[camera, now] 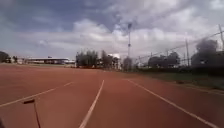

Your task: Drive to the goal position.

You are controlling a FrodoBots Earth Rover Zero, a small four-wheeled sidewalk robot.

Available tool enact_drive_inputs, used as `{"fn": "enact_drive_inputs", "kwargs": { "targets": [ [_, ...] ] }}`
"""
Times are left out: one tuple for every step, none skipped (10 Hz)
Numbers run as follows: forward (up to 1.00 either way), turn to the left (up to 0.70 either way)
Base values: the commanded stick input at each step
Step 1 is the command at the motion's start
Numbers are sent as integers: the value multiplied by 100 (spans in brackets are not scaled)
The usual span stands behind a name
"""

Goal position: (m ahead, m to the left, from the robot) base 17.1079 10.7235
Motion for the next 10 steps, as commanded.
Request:
{"fn": "enact_drive_inputs", "kwargs": {
  "targets": [
    [70,0],
    [70,0],
    [70,0],
    [70,0],
    [70,0],
    [70,0],
    [70,0],
    [70,0],
    [70,0],
    [70,0]
  ]
}}
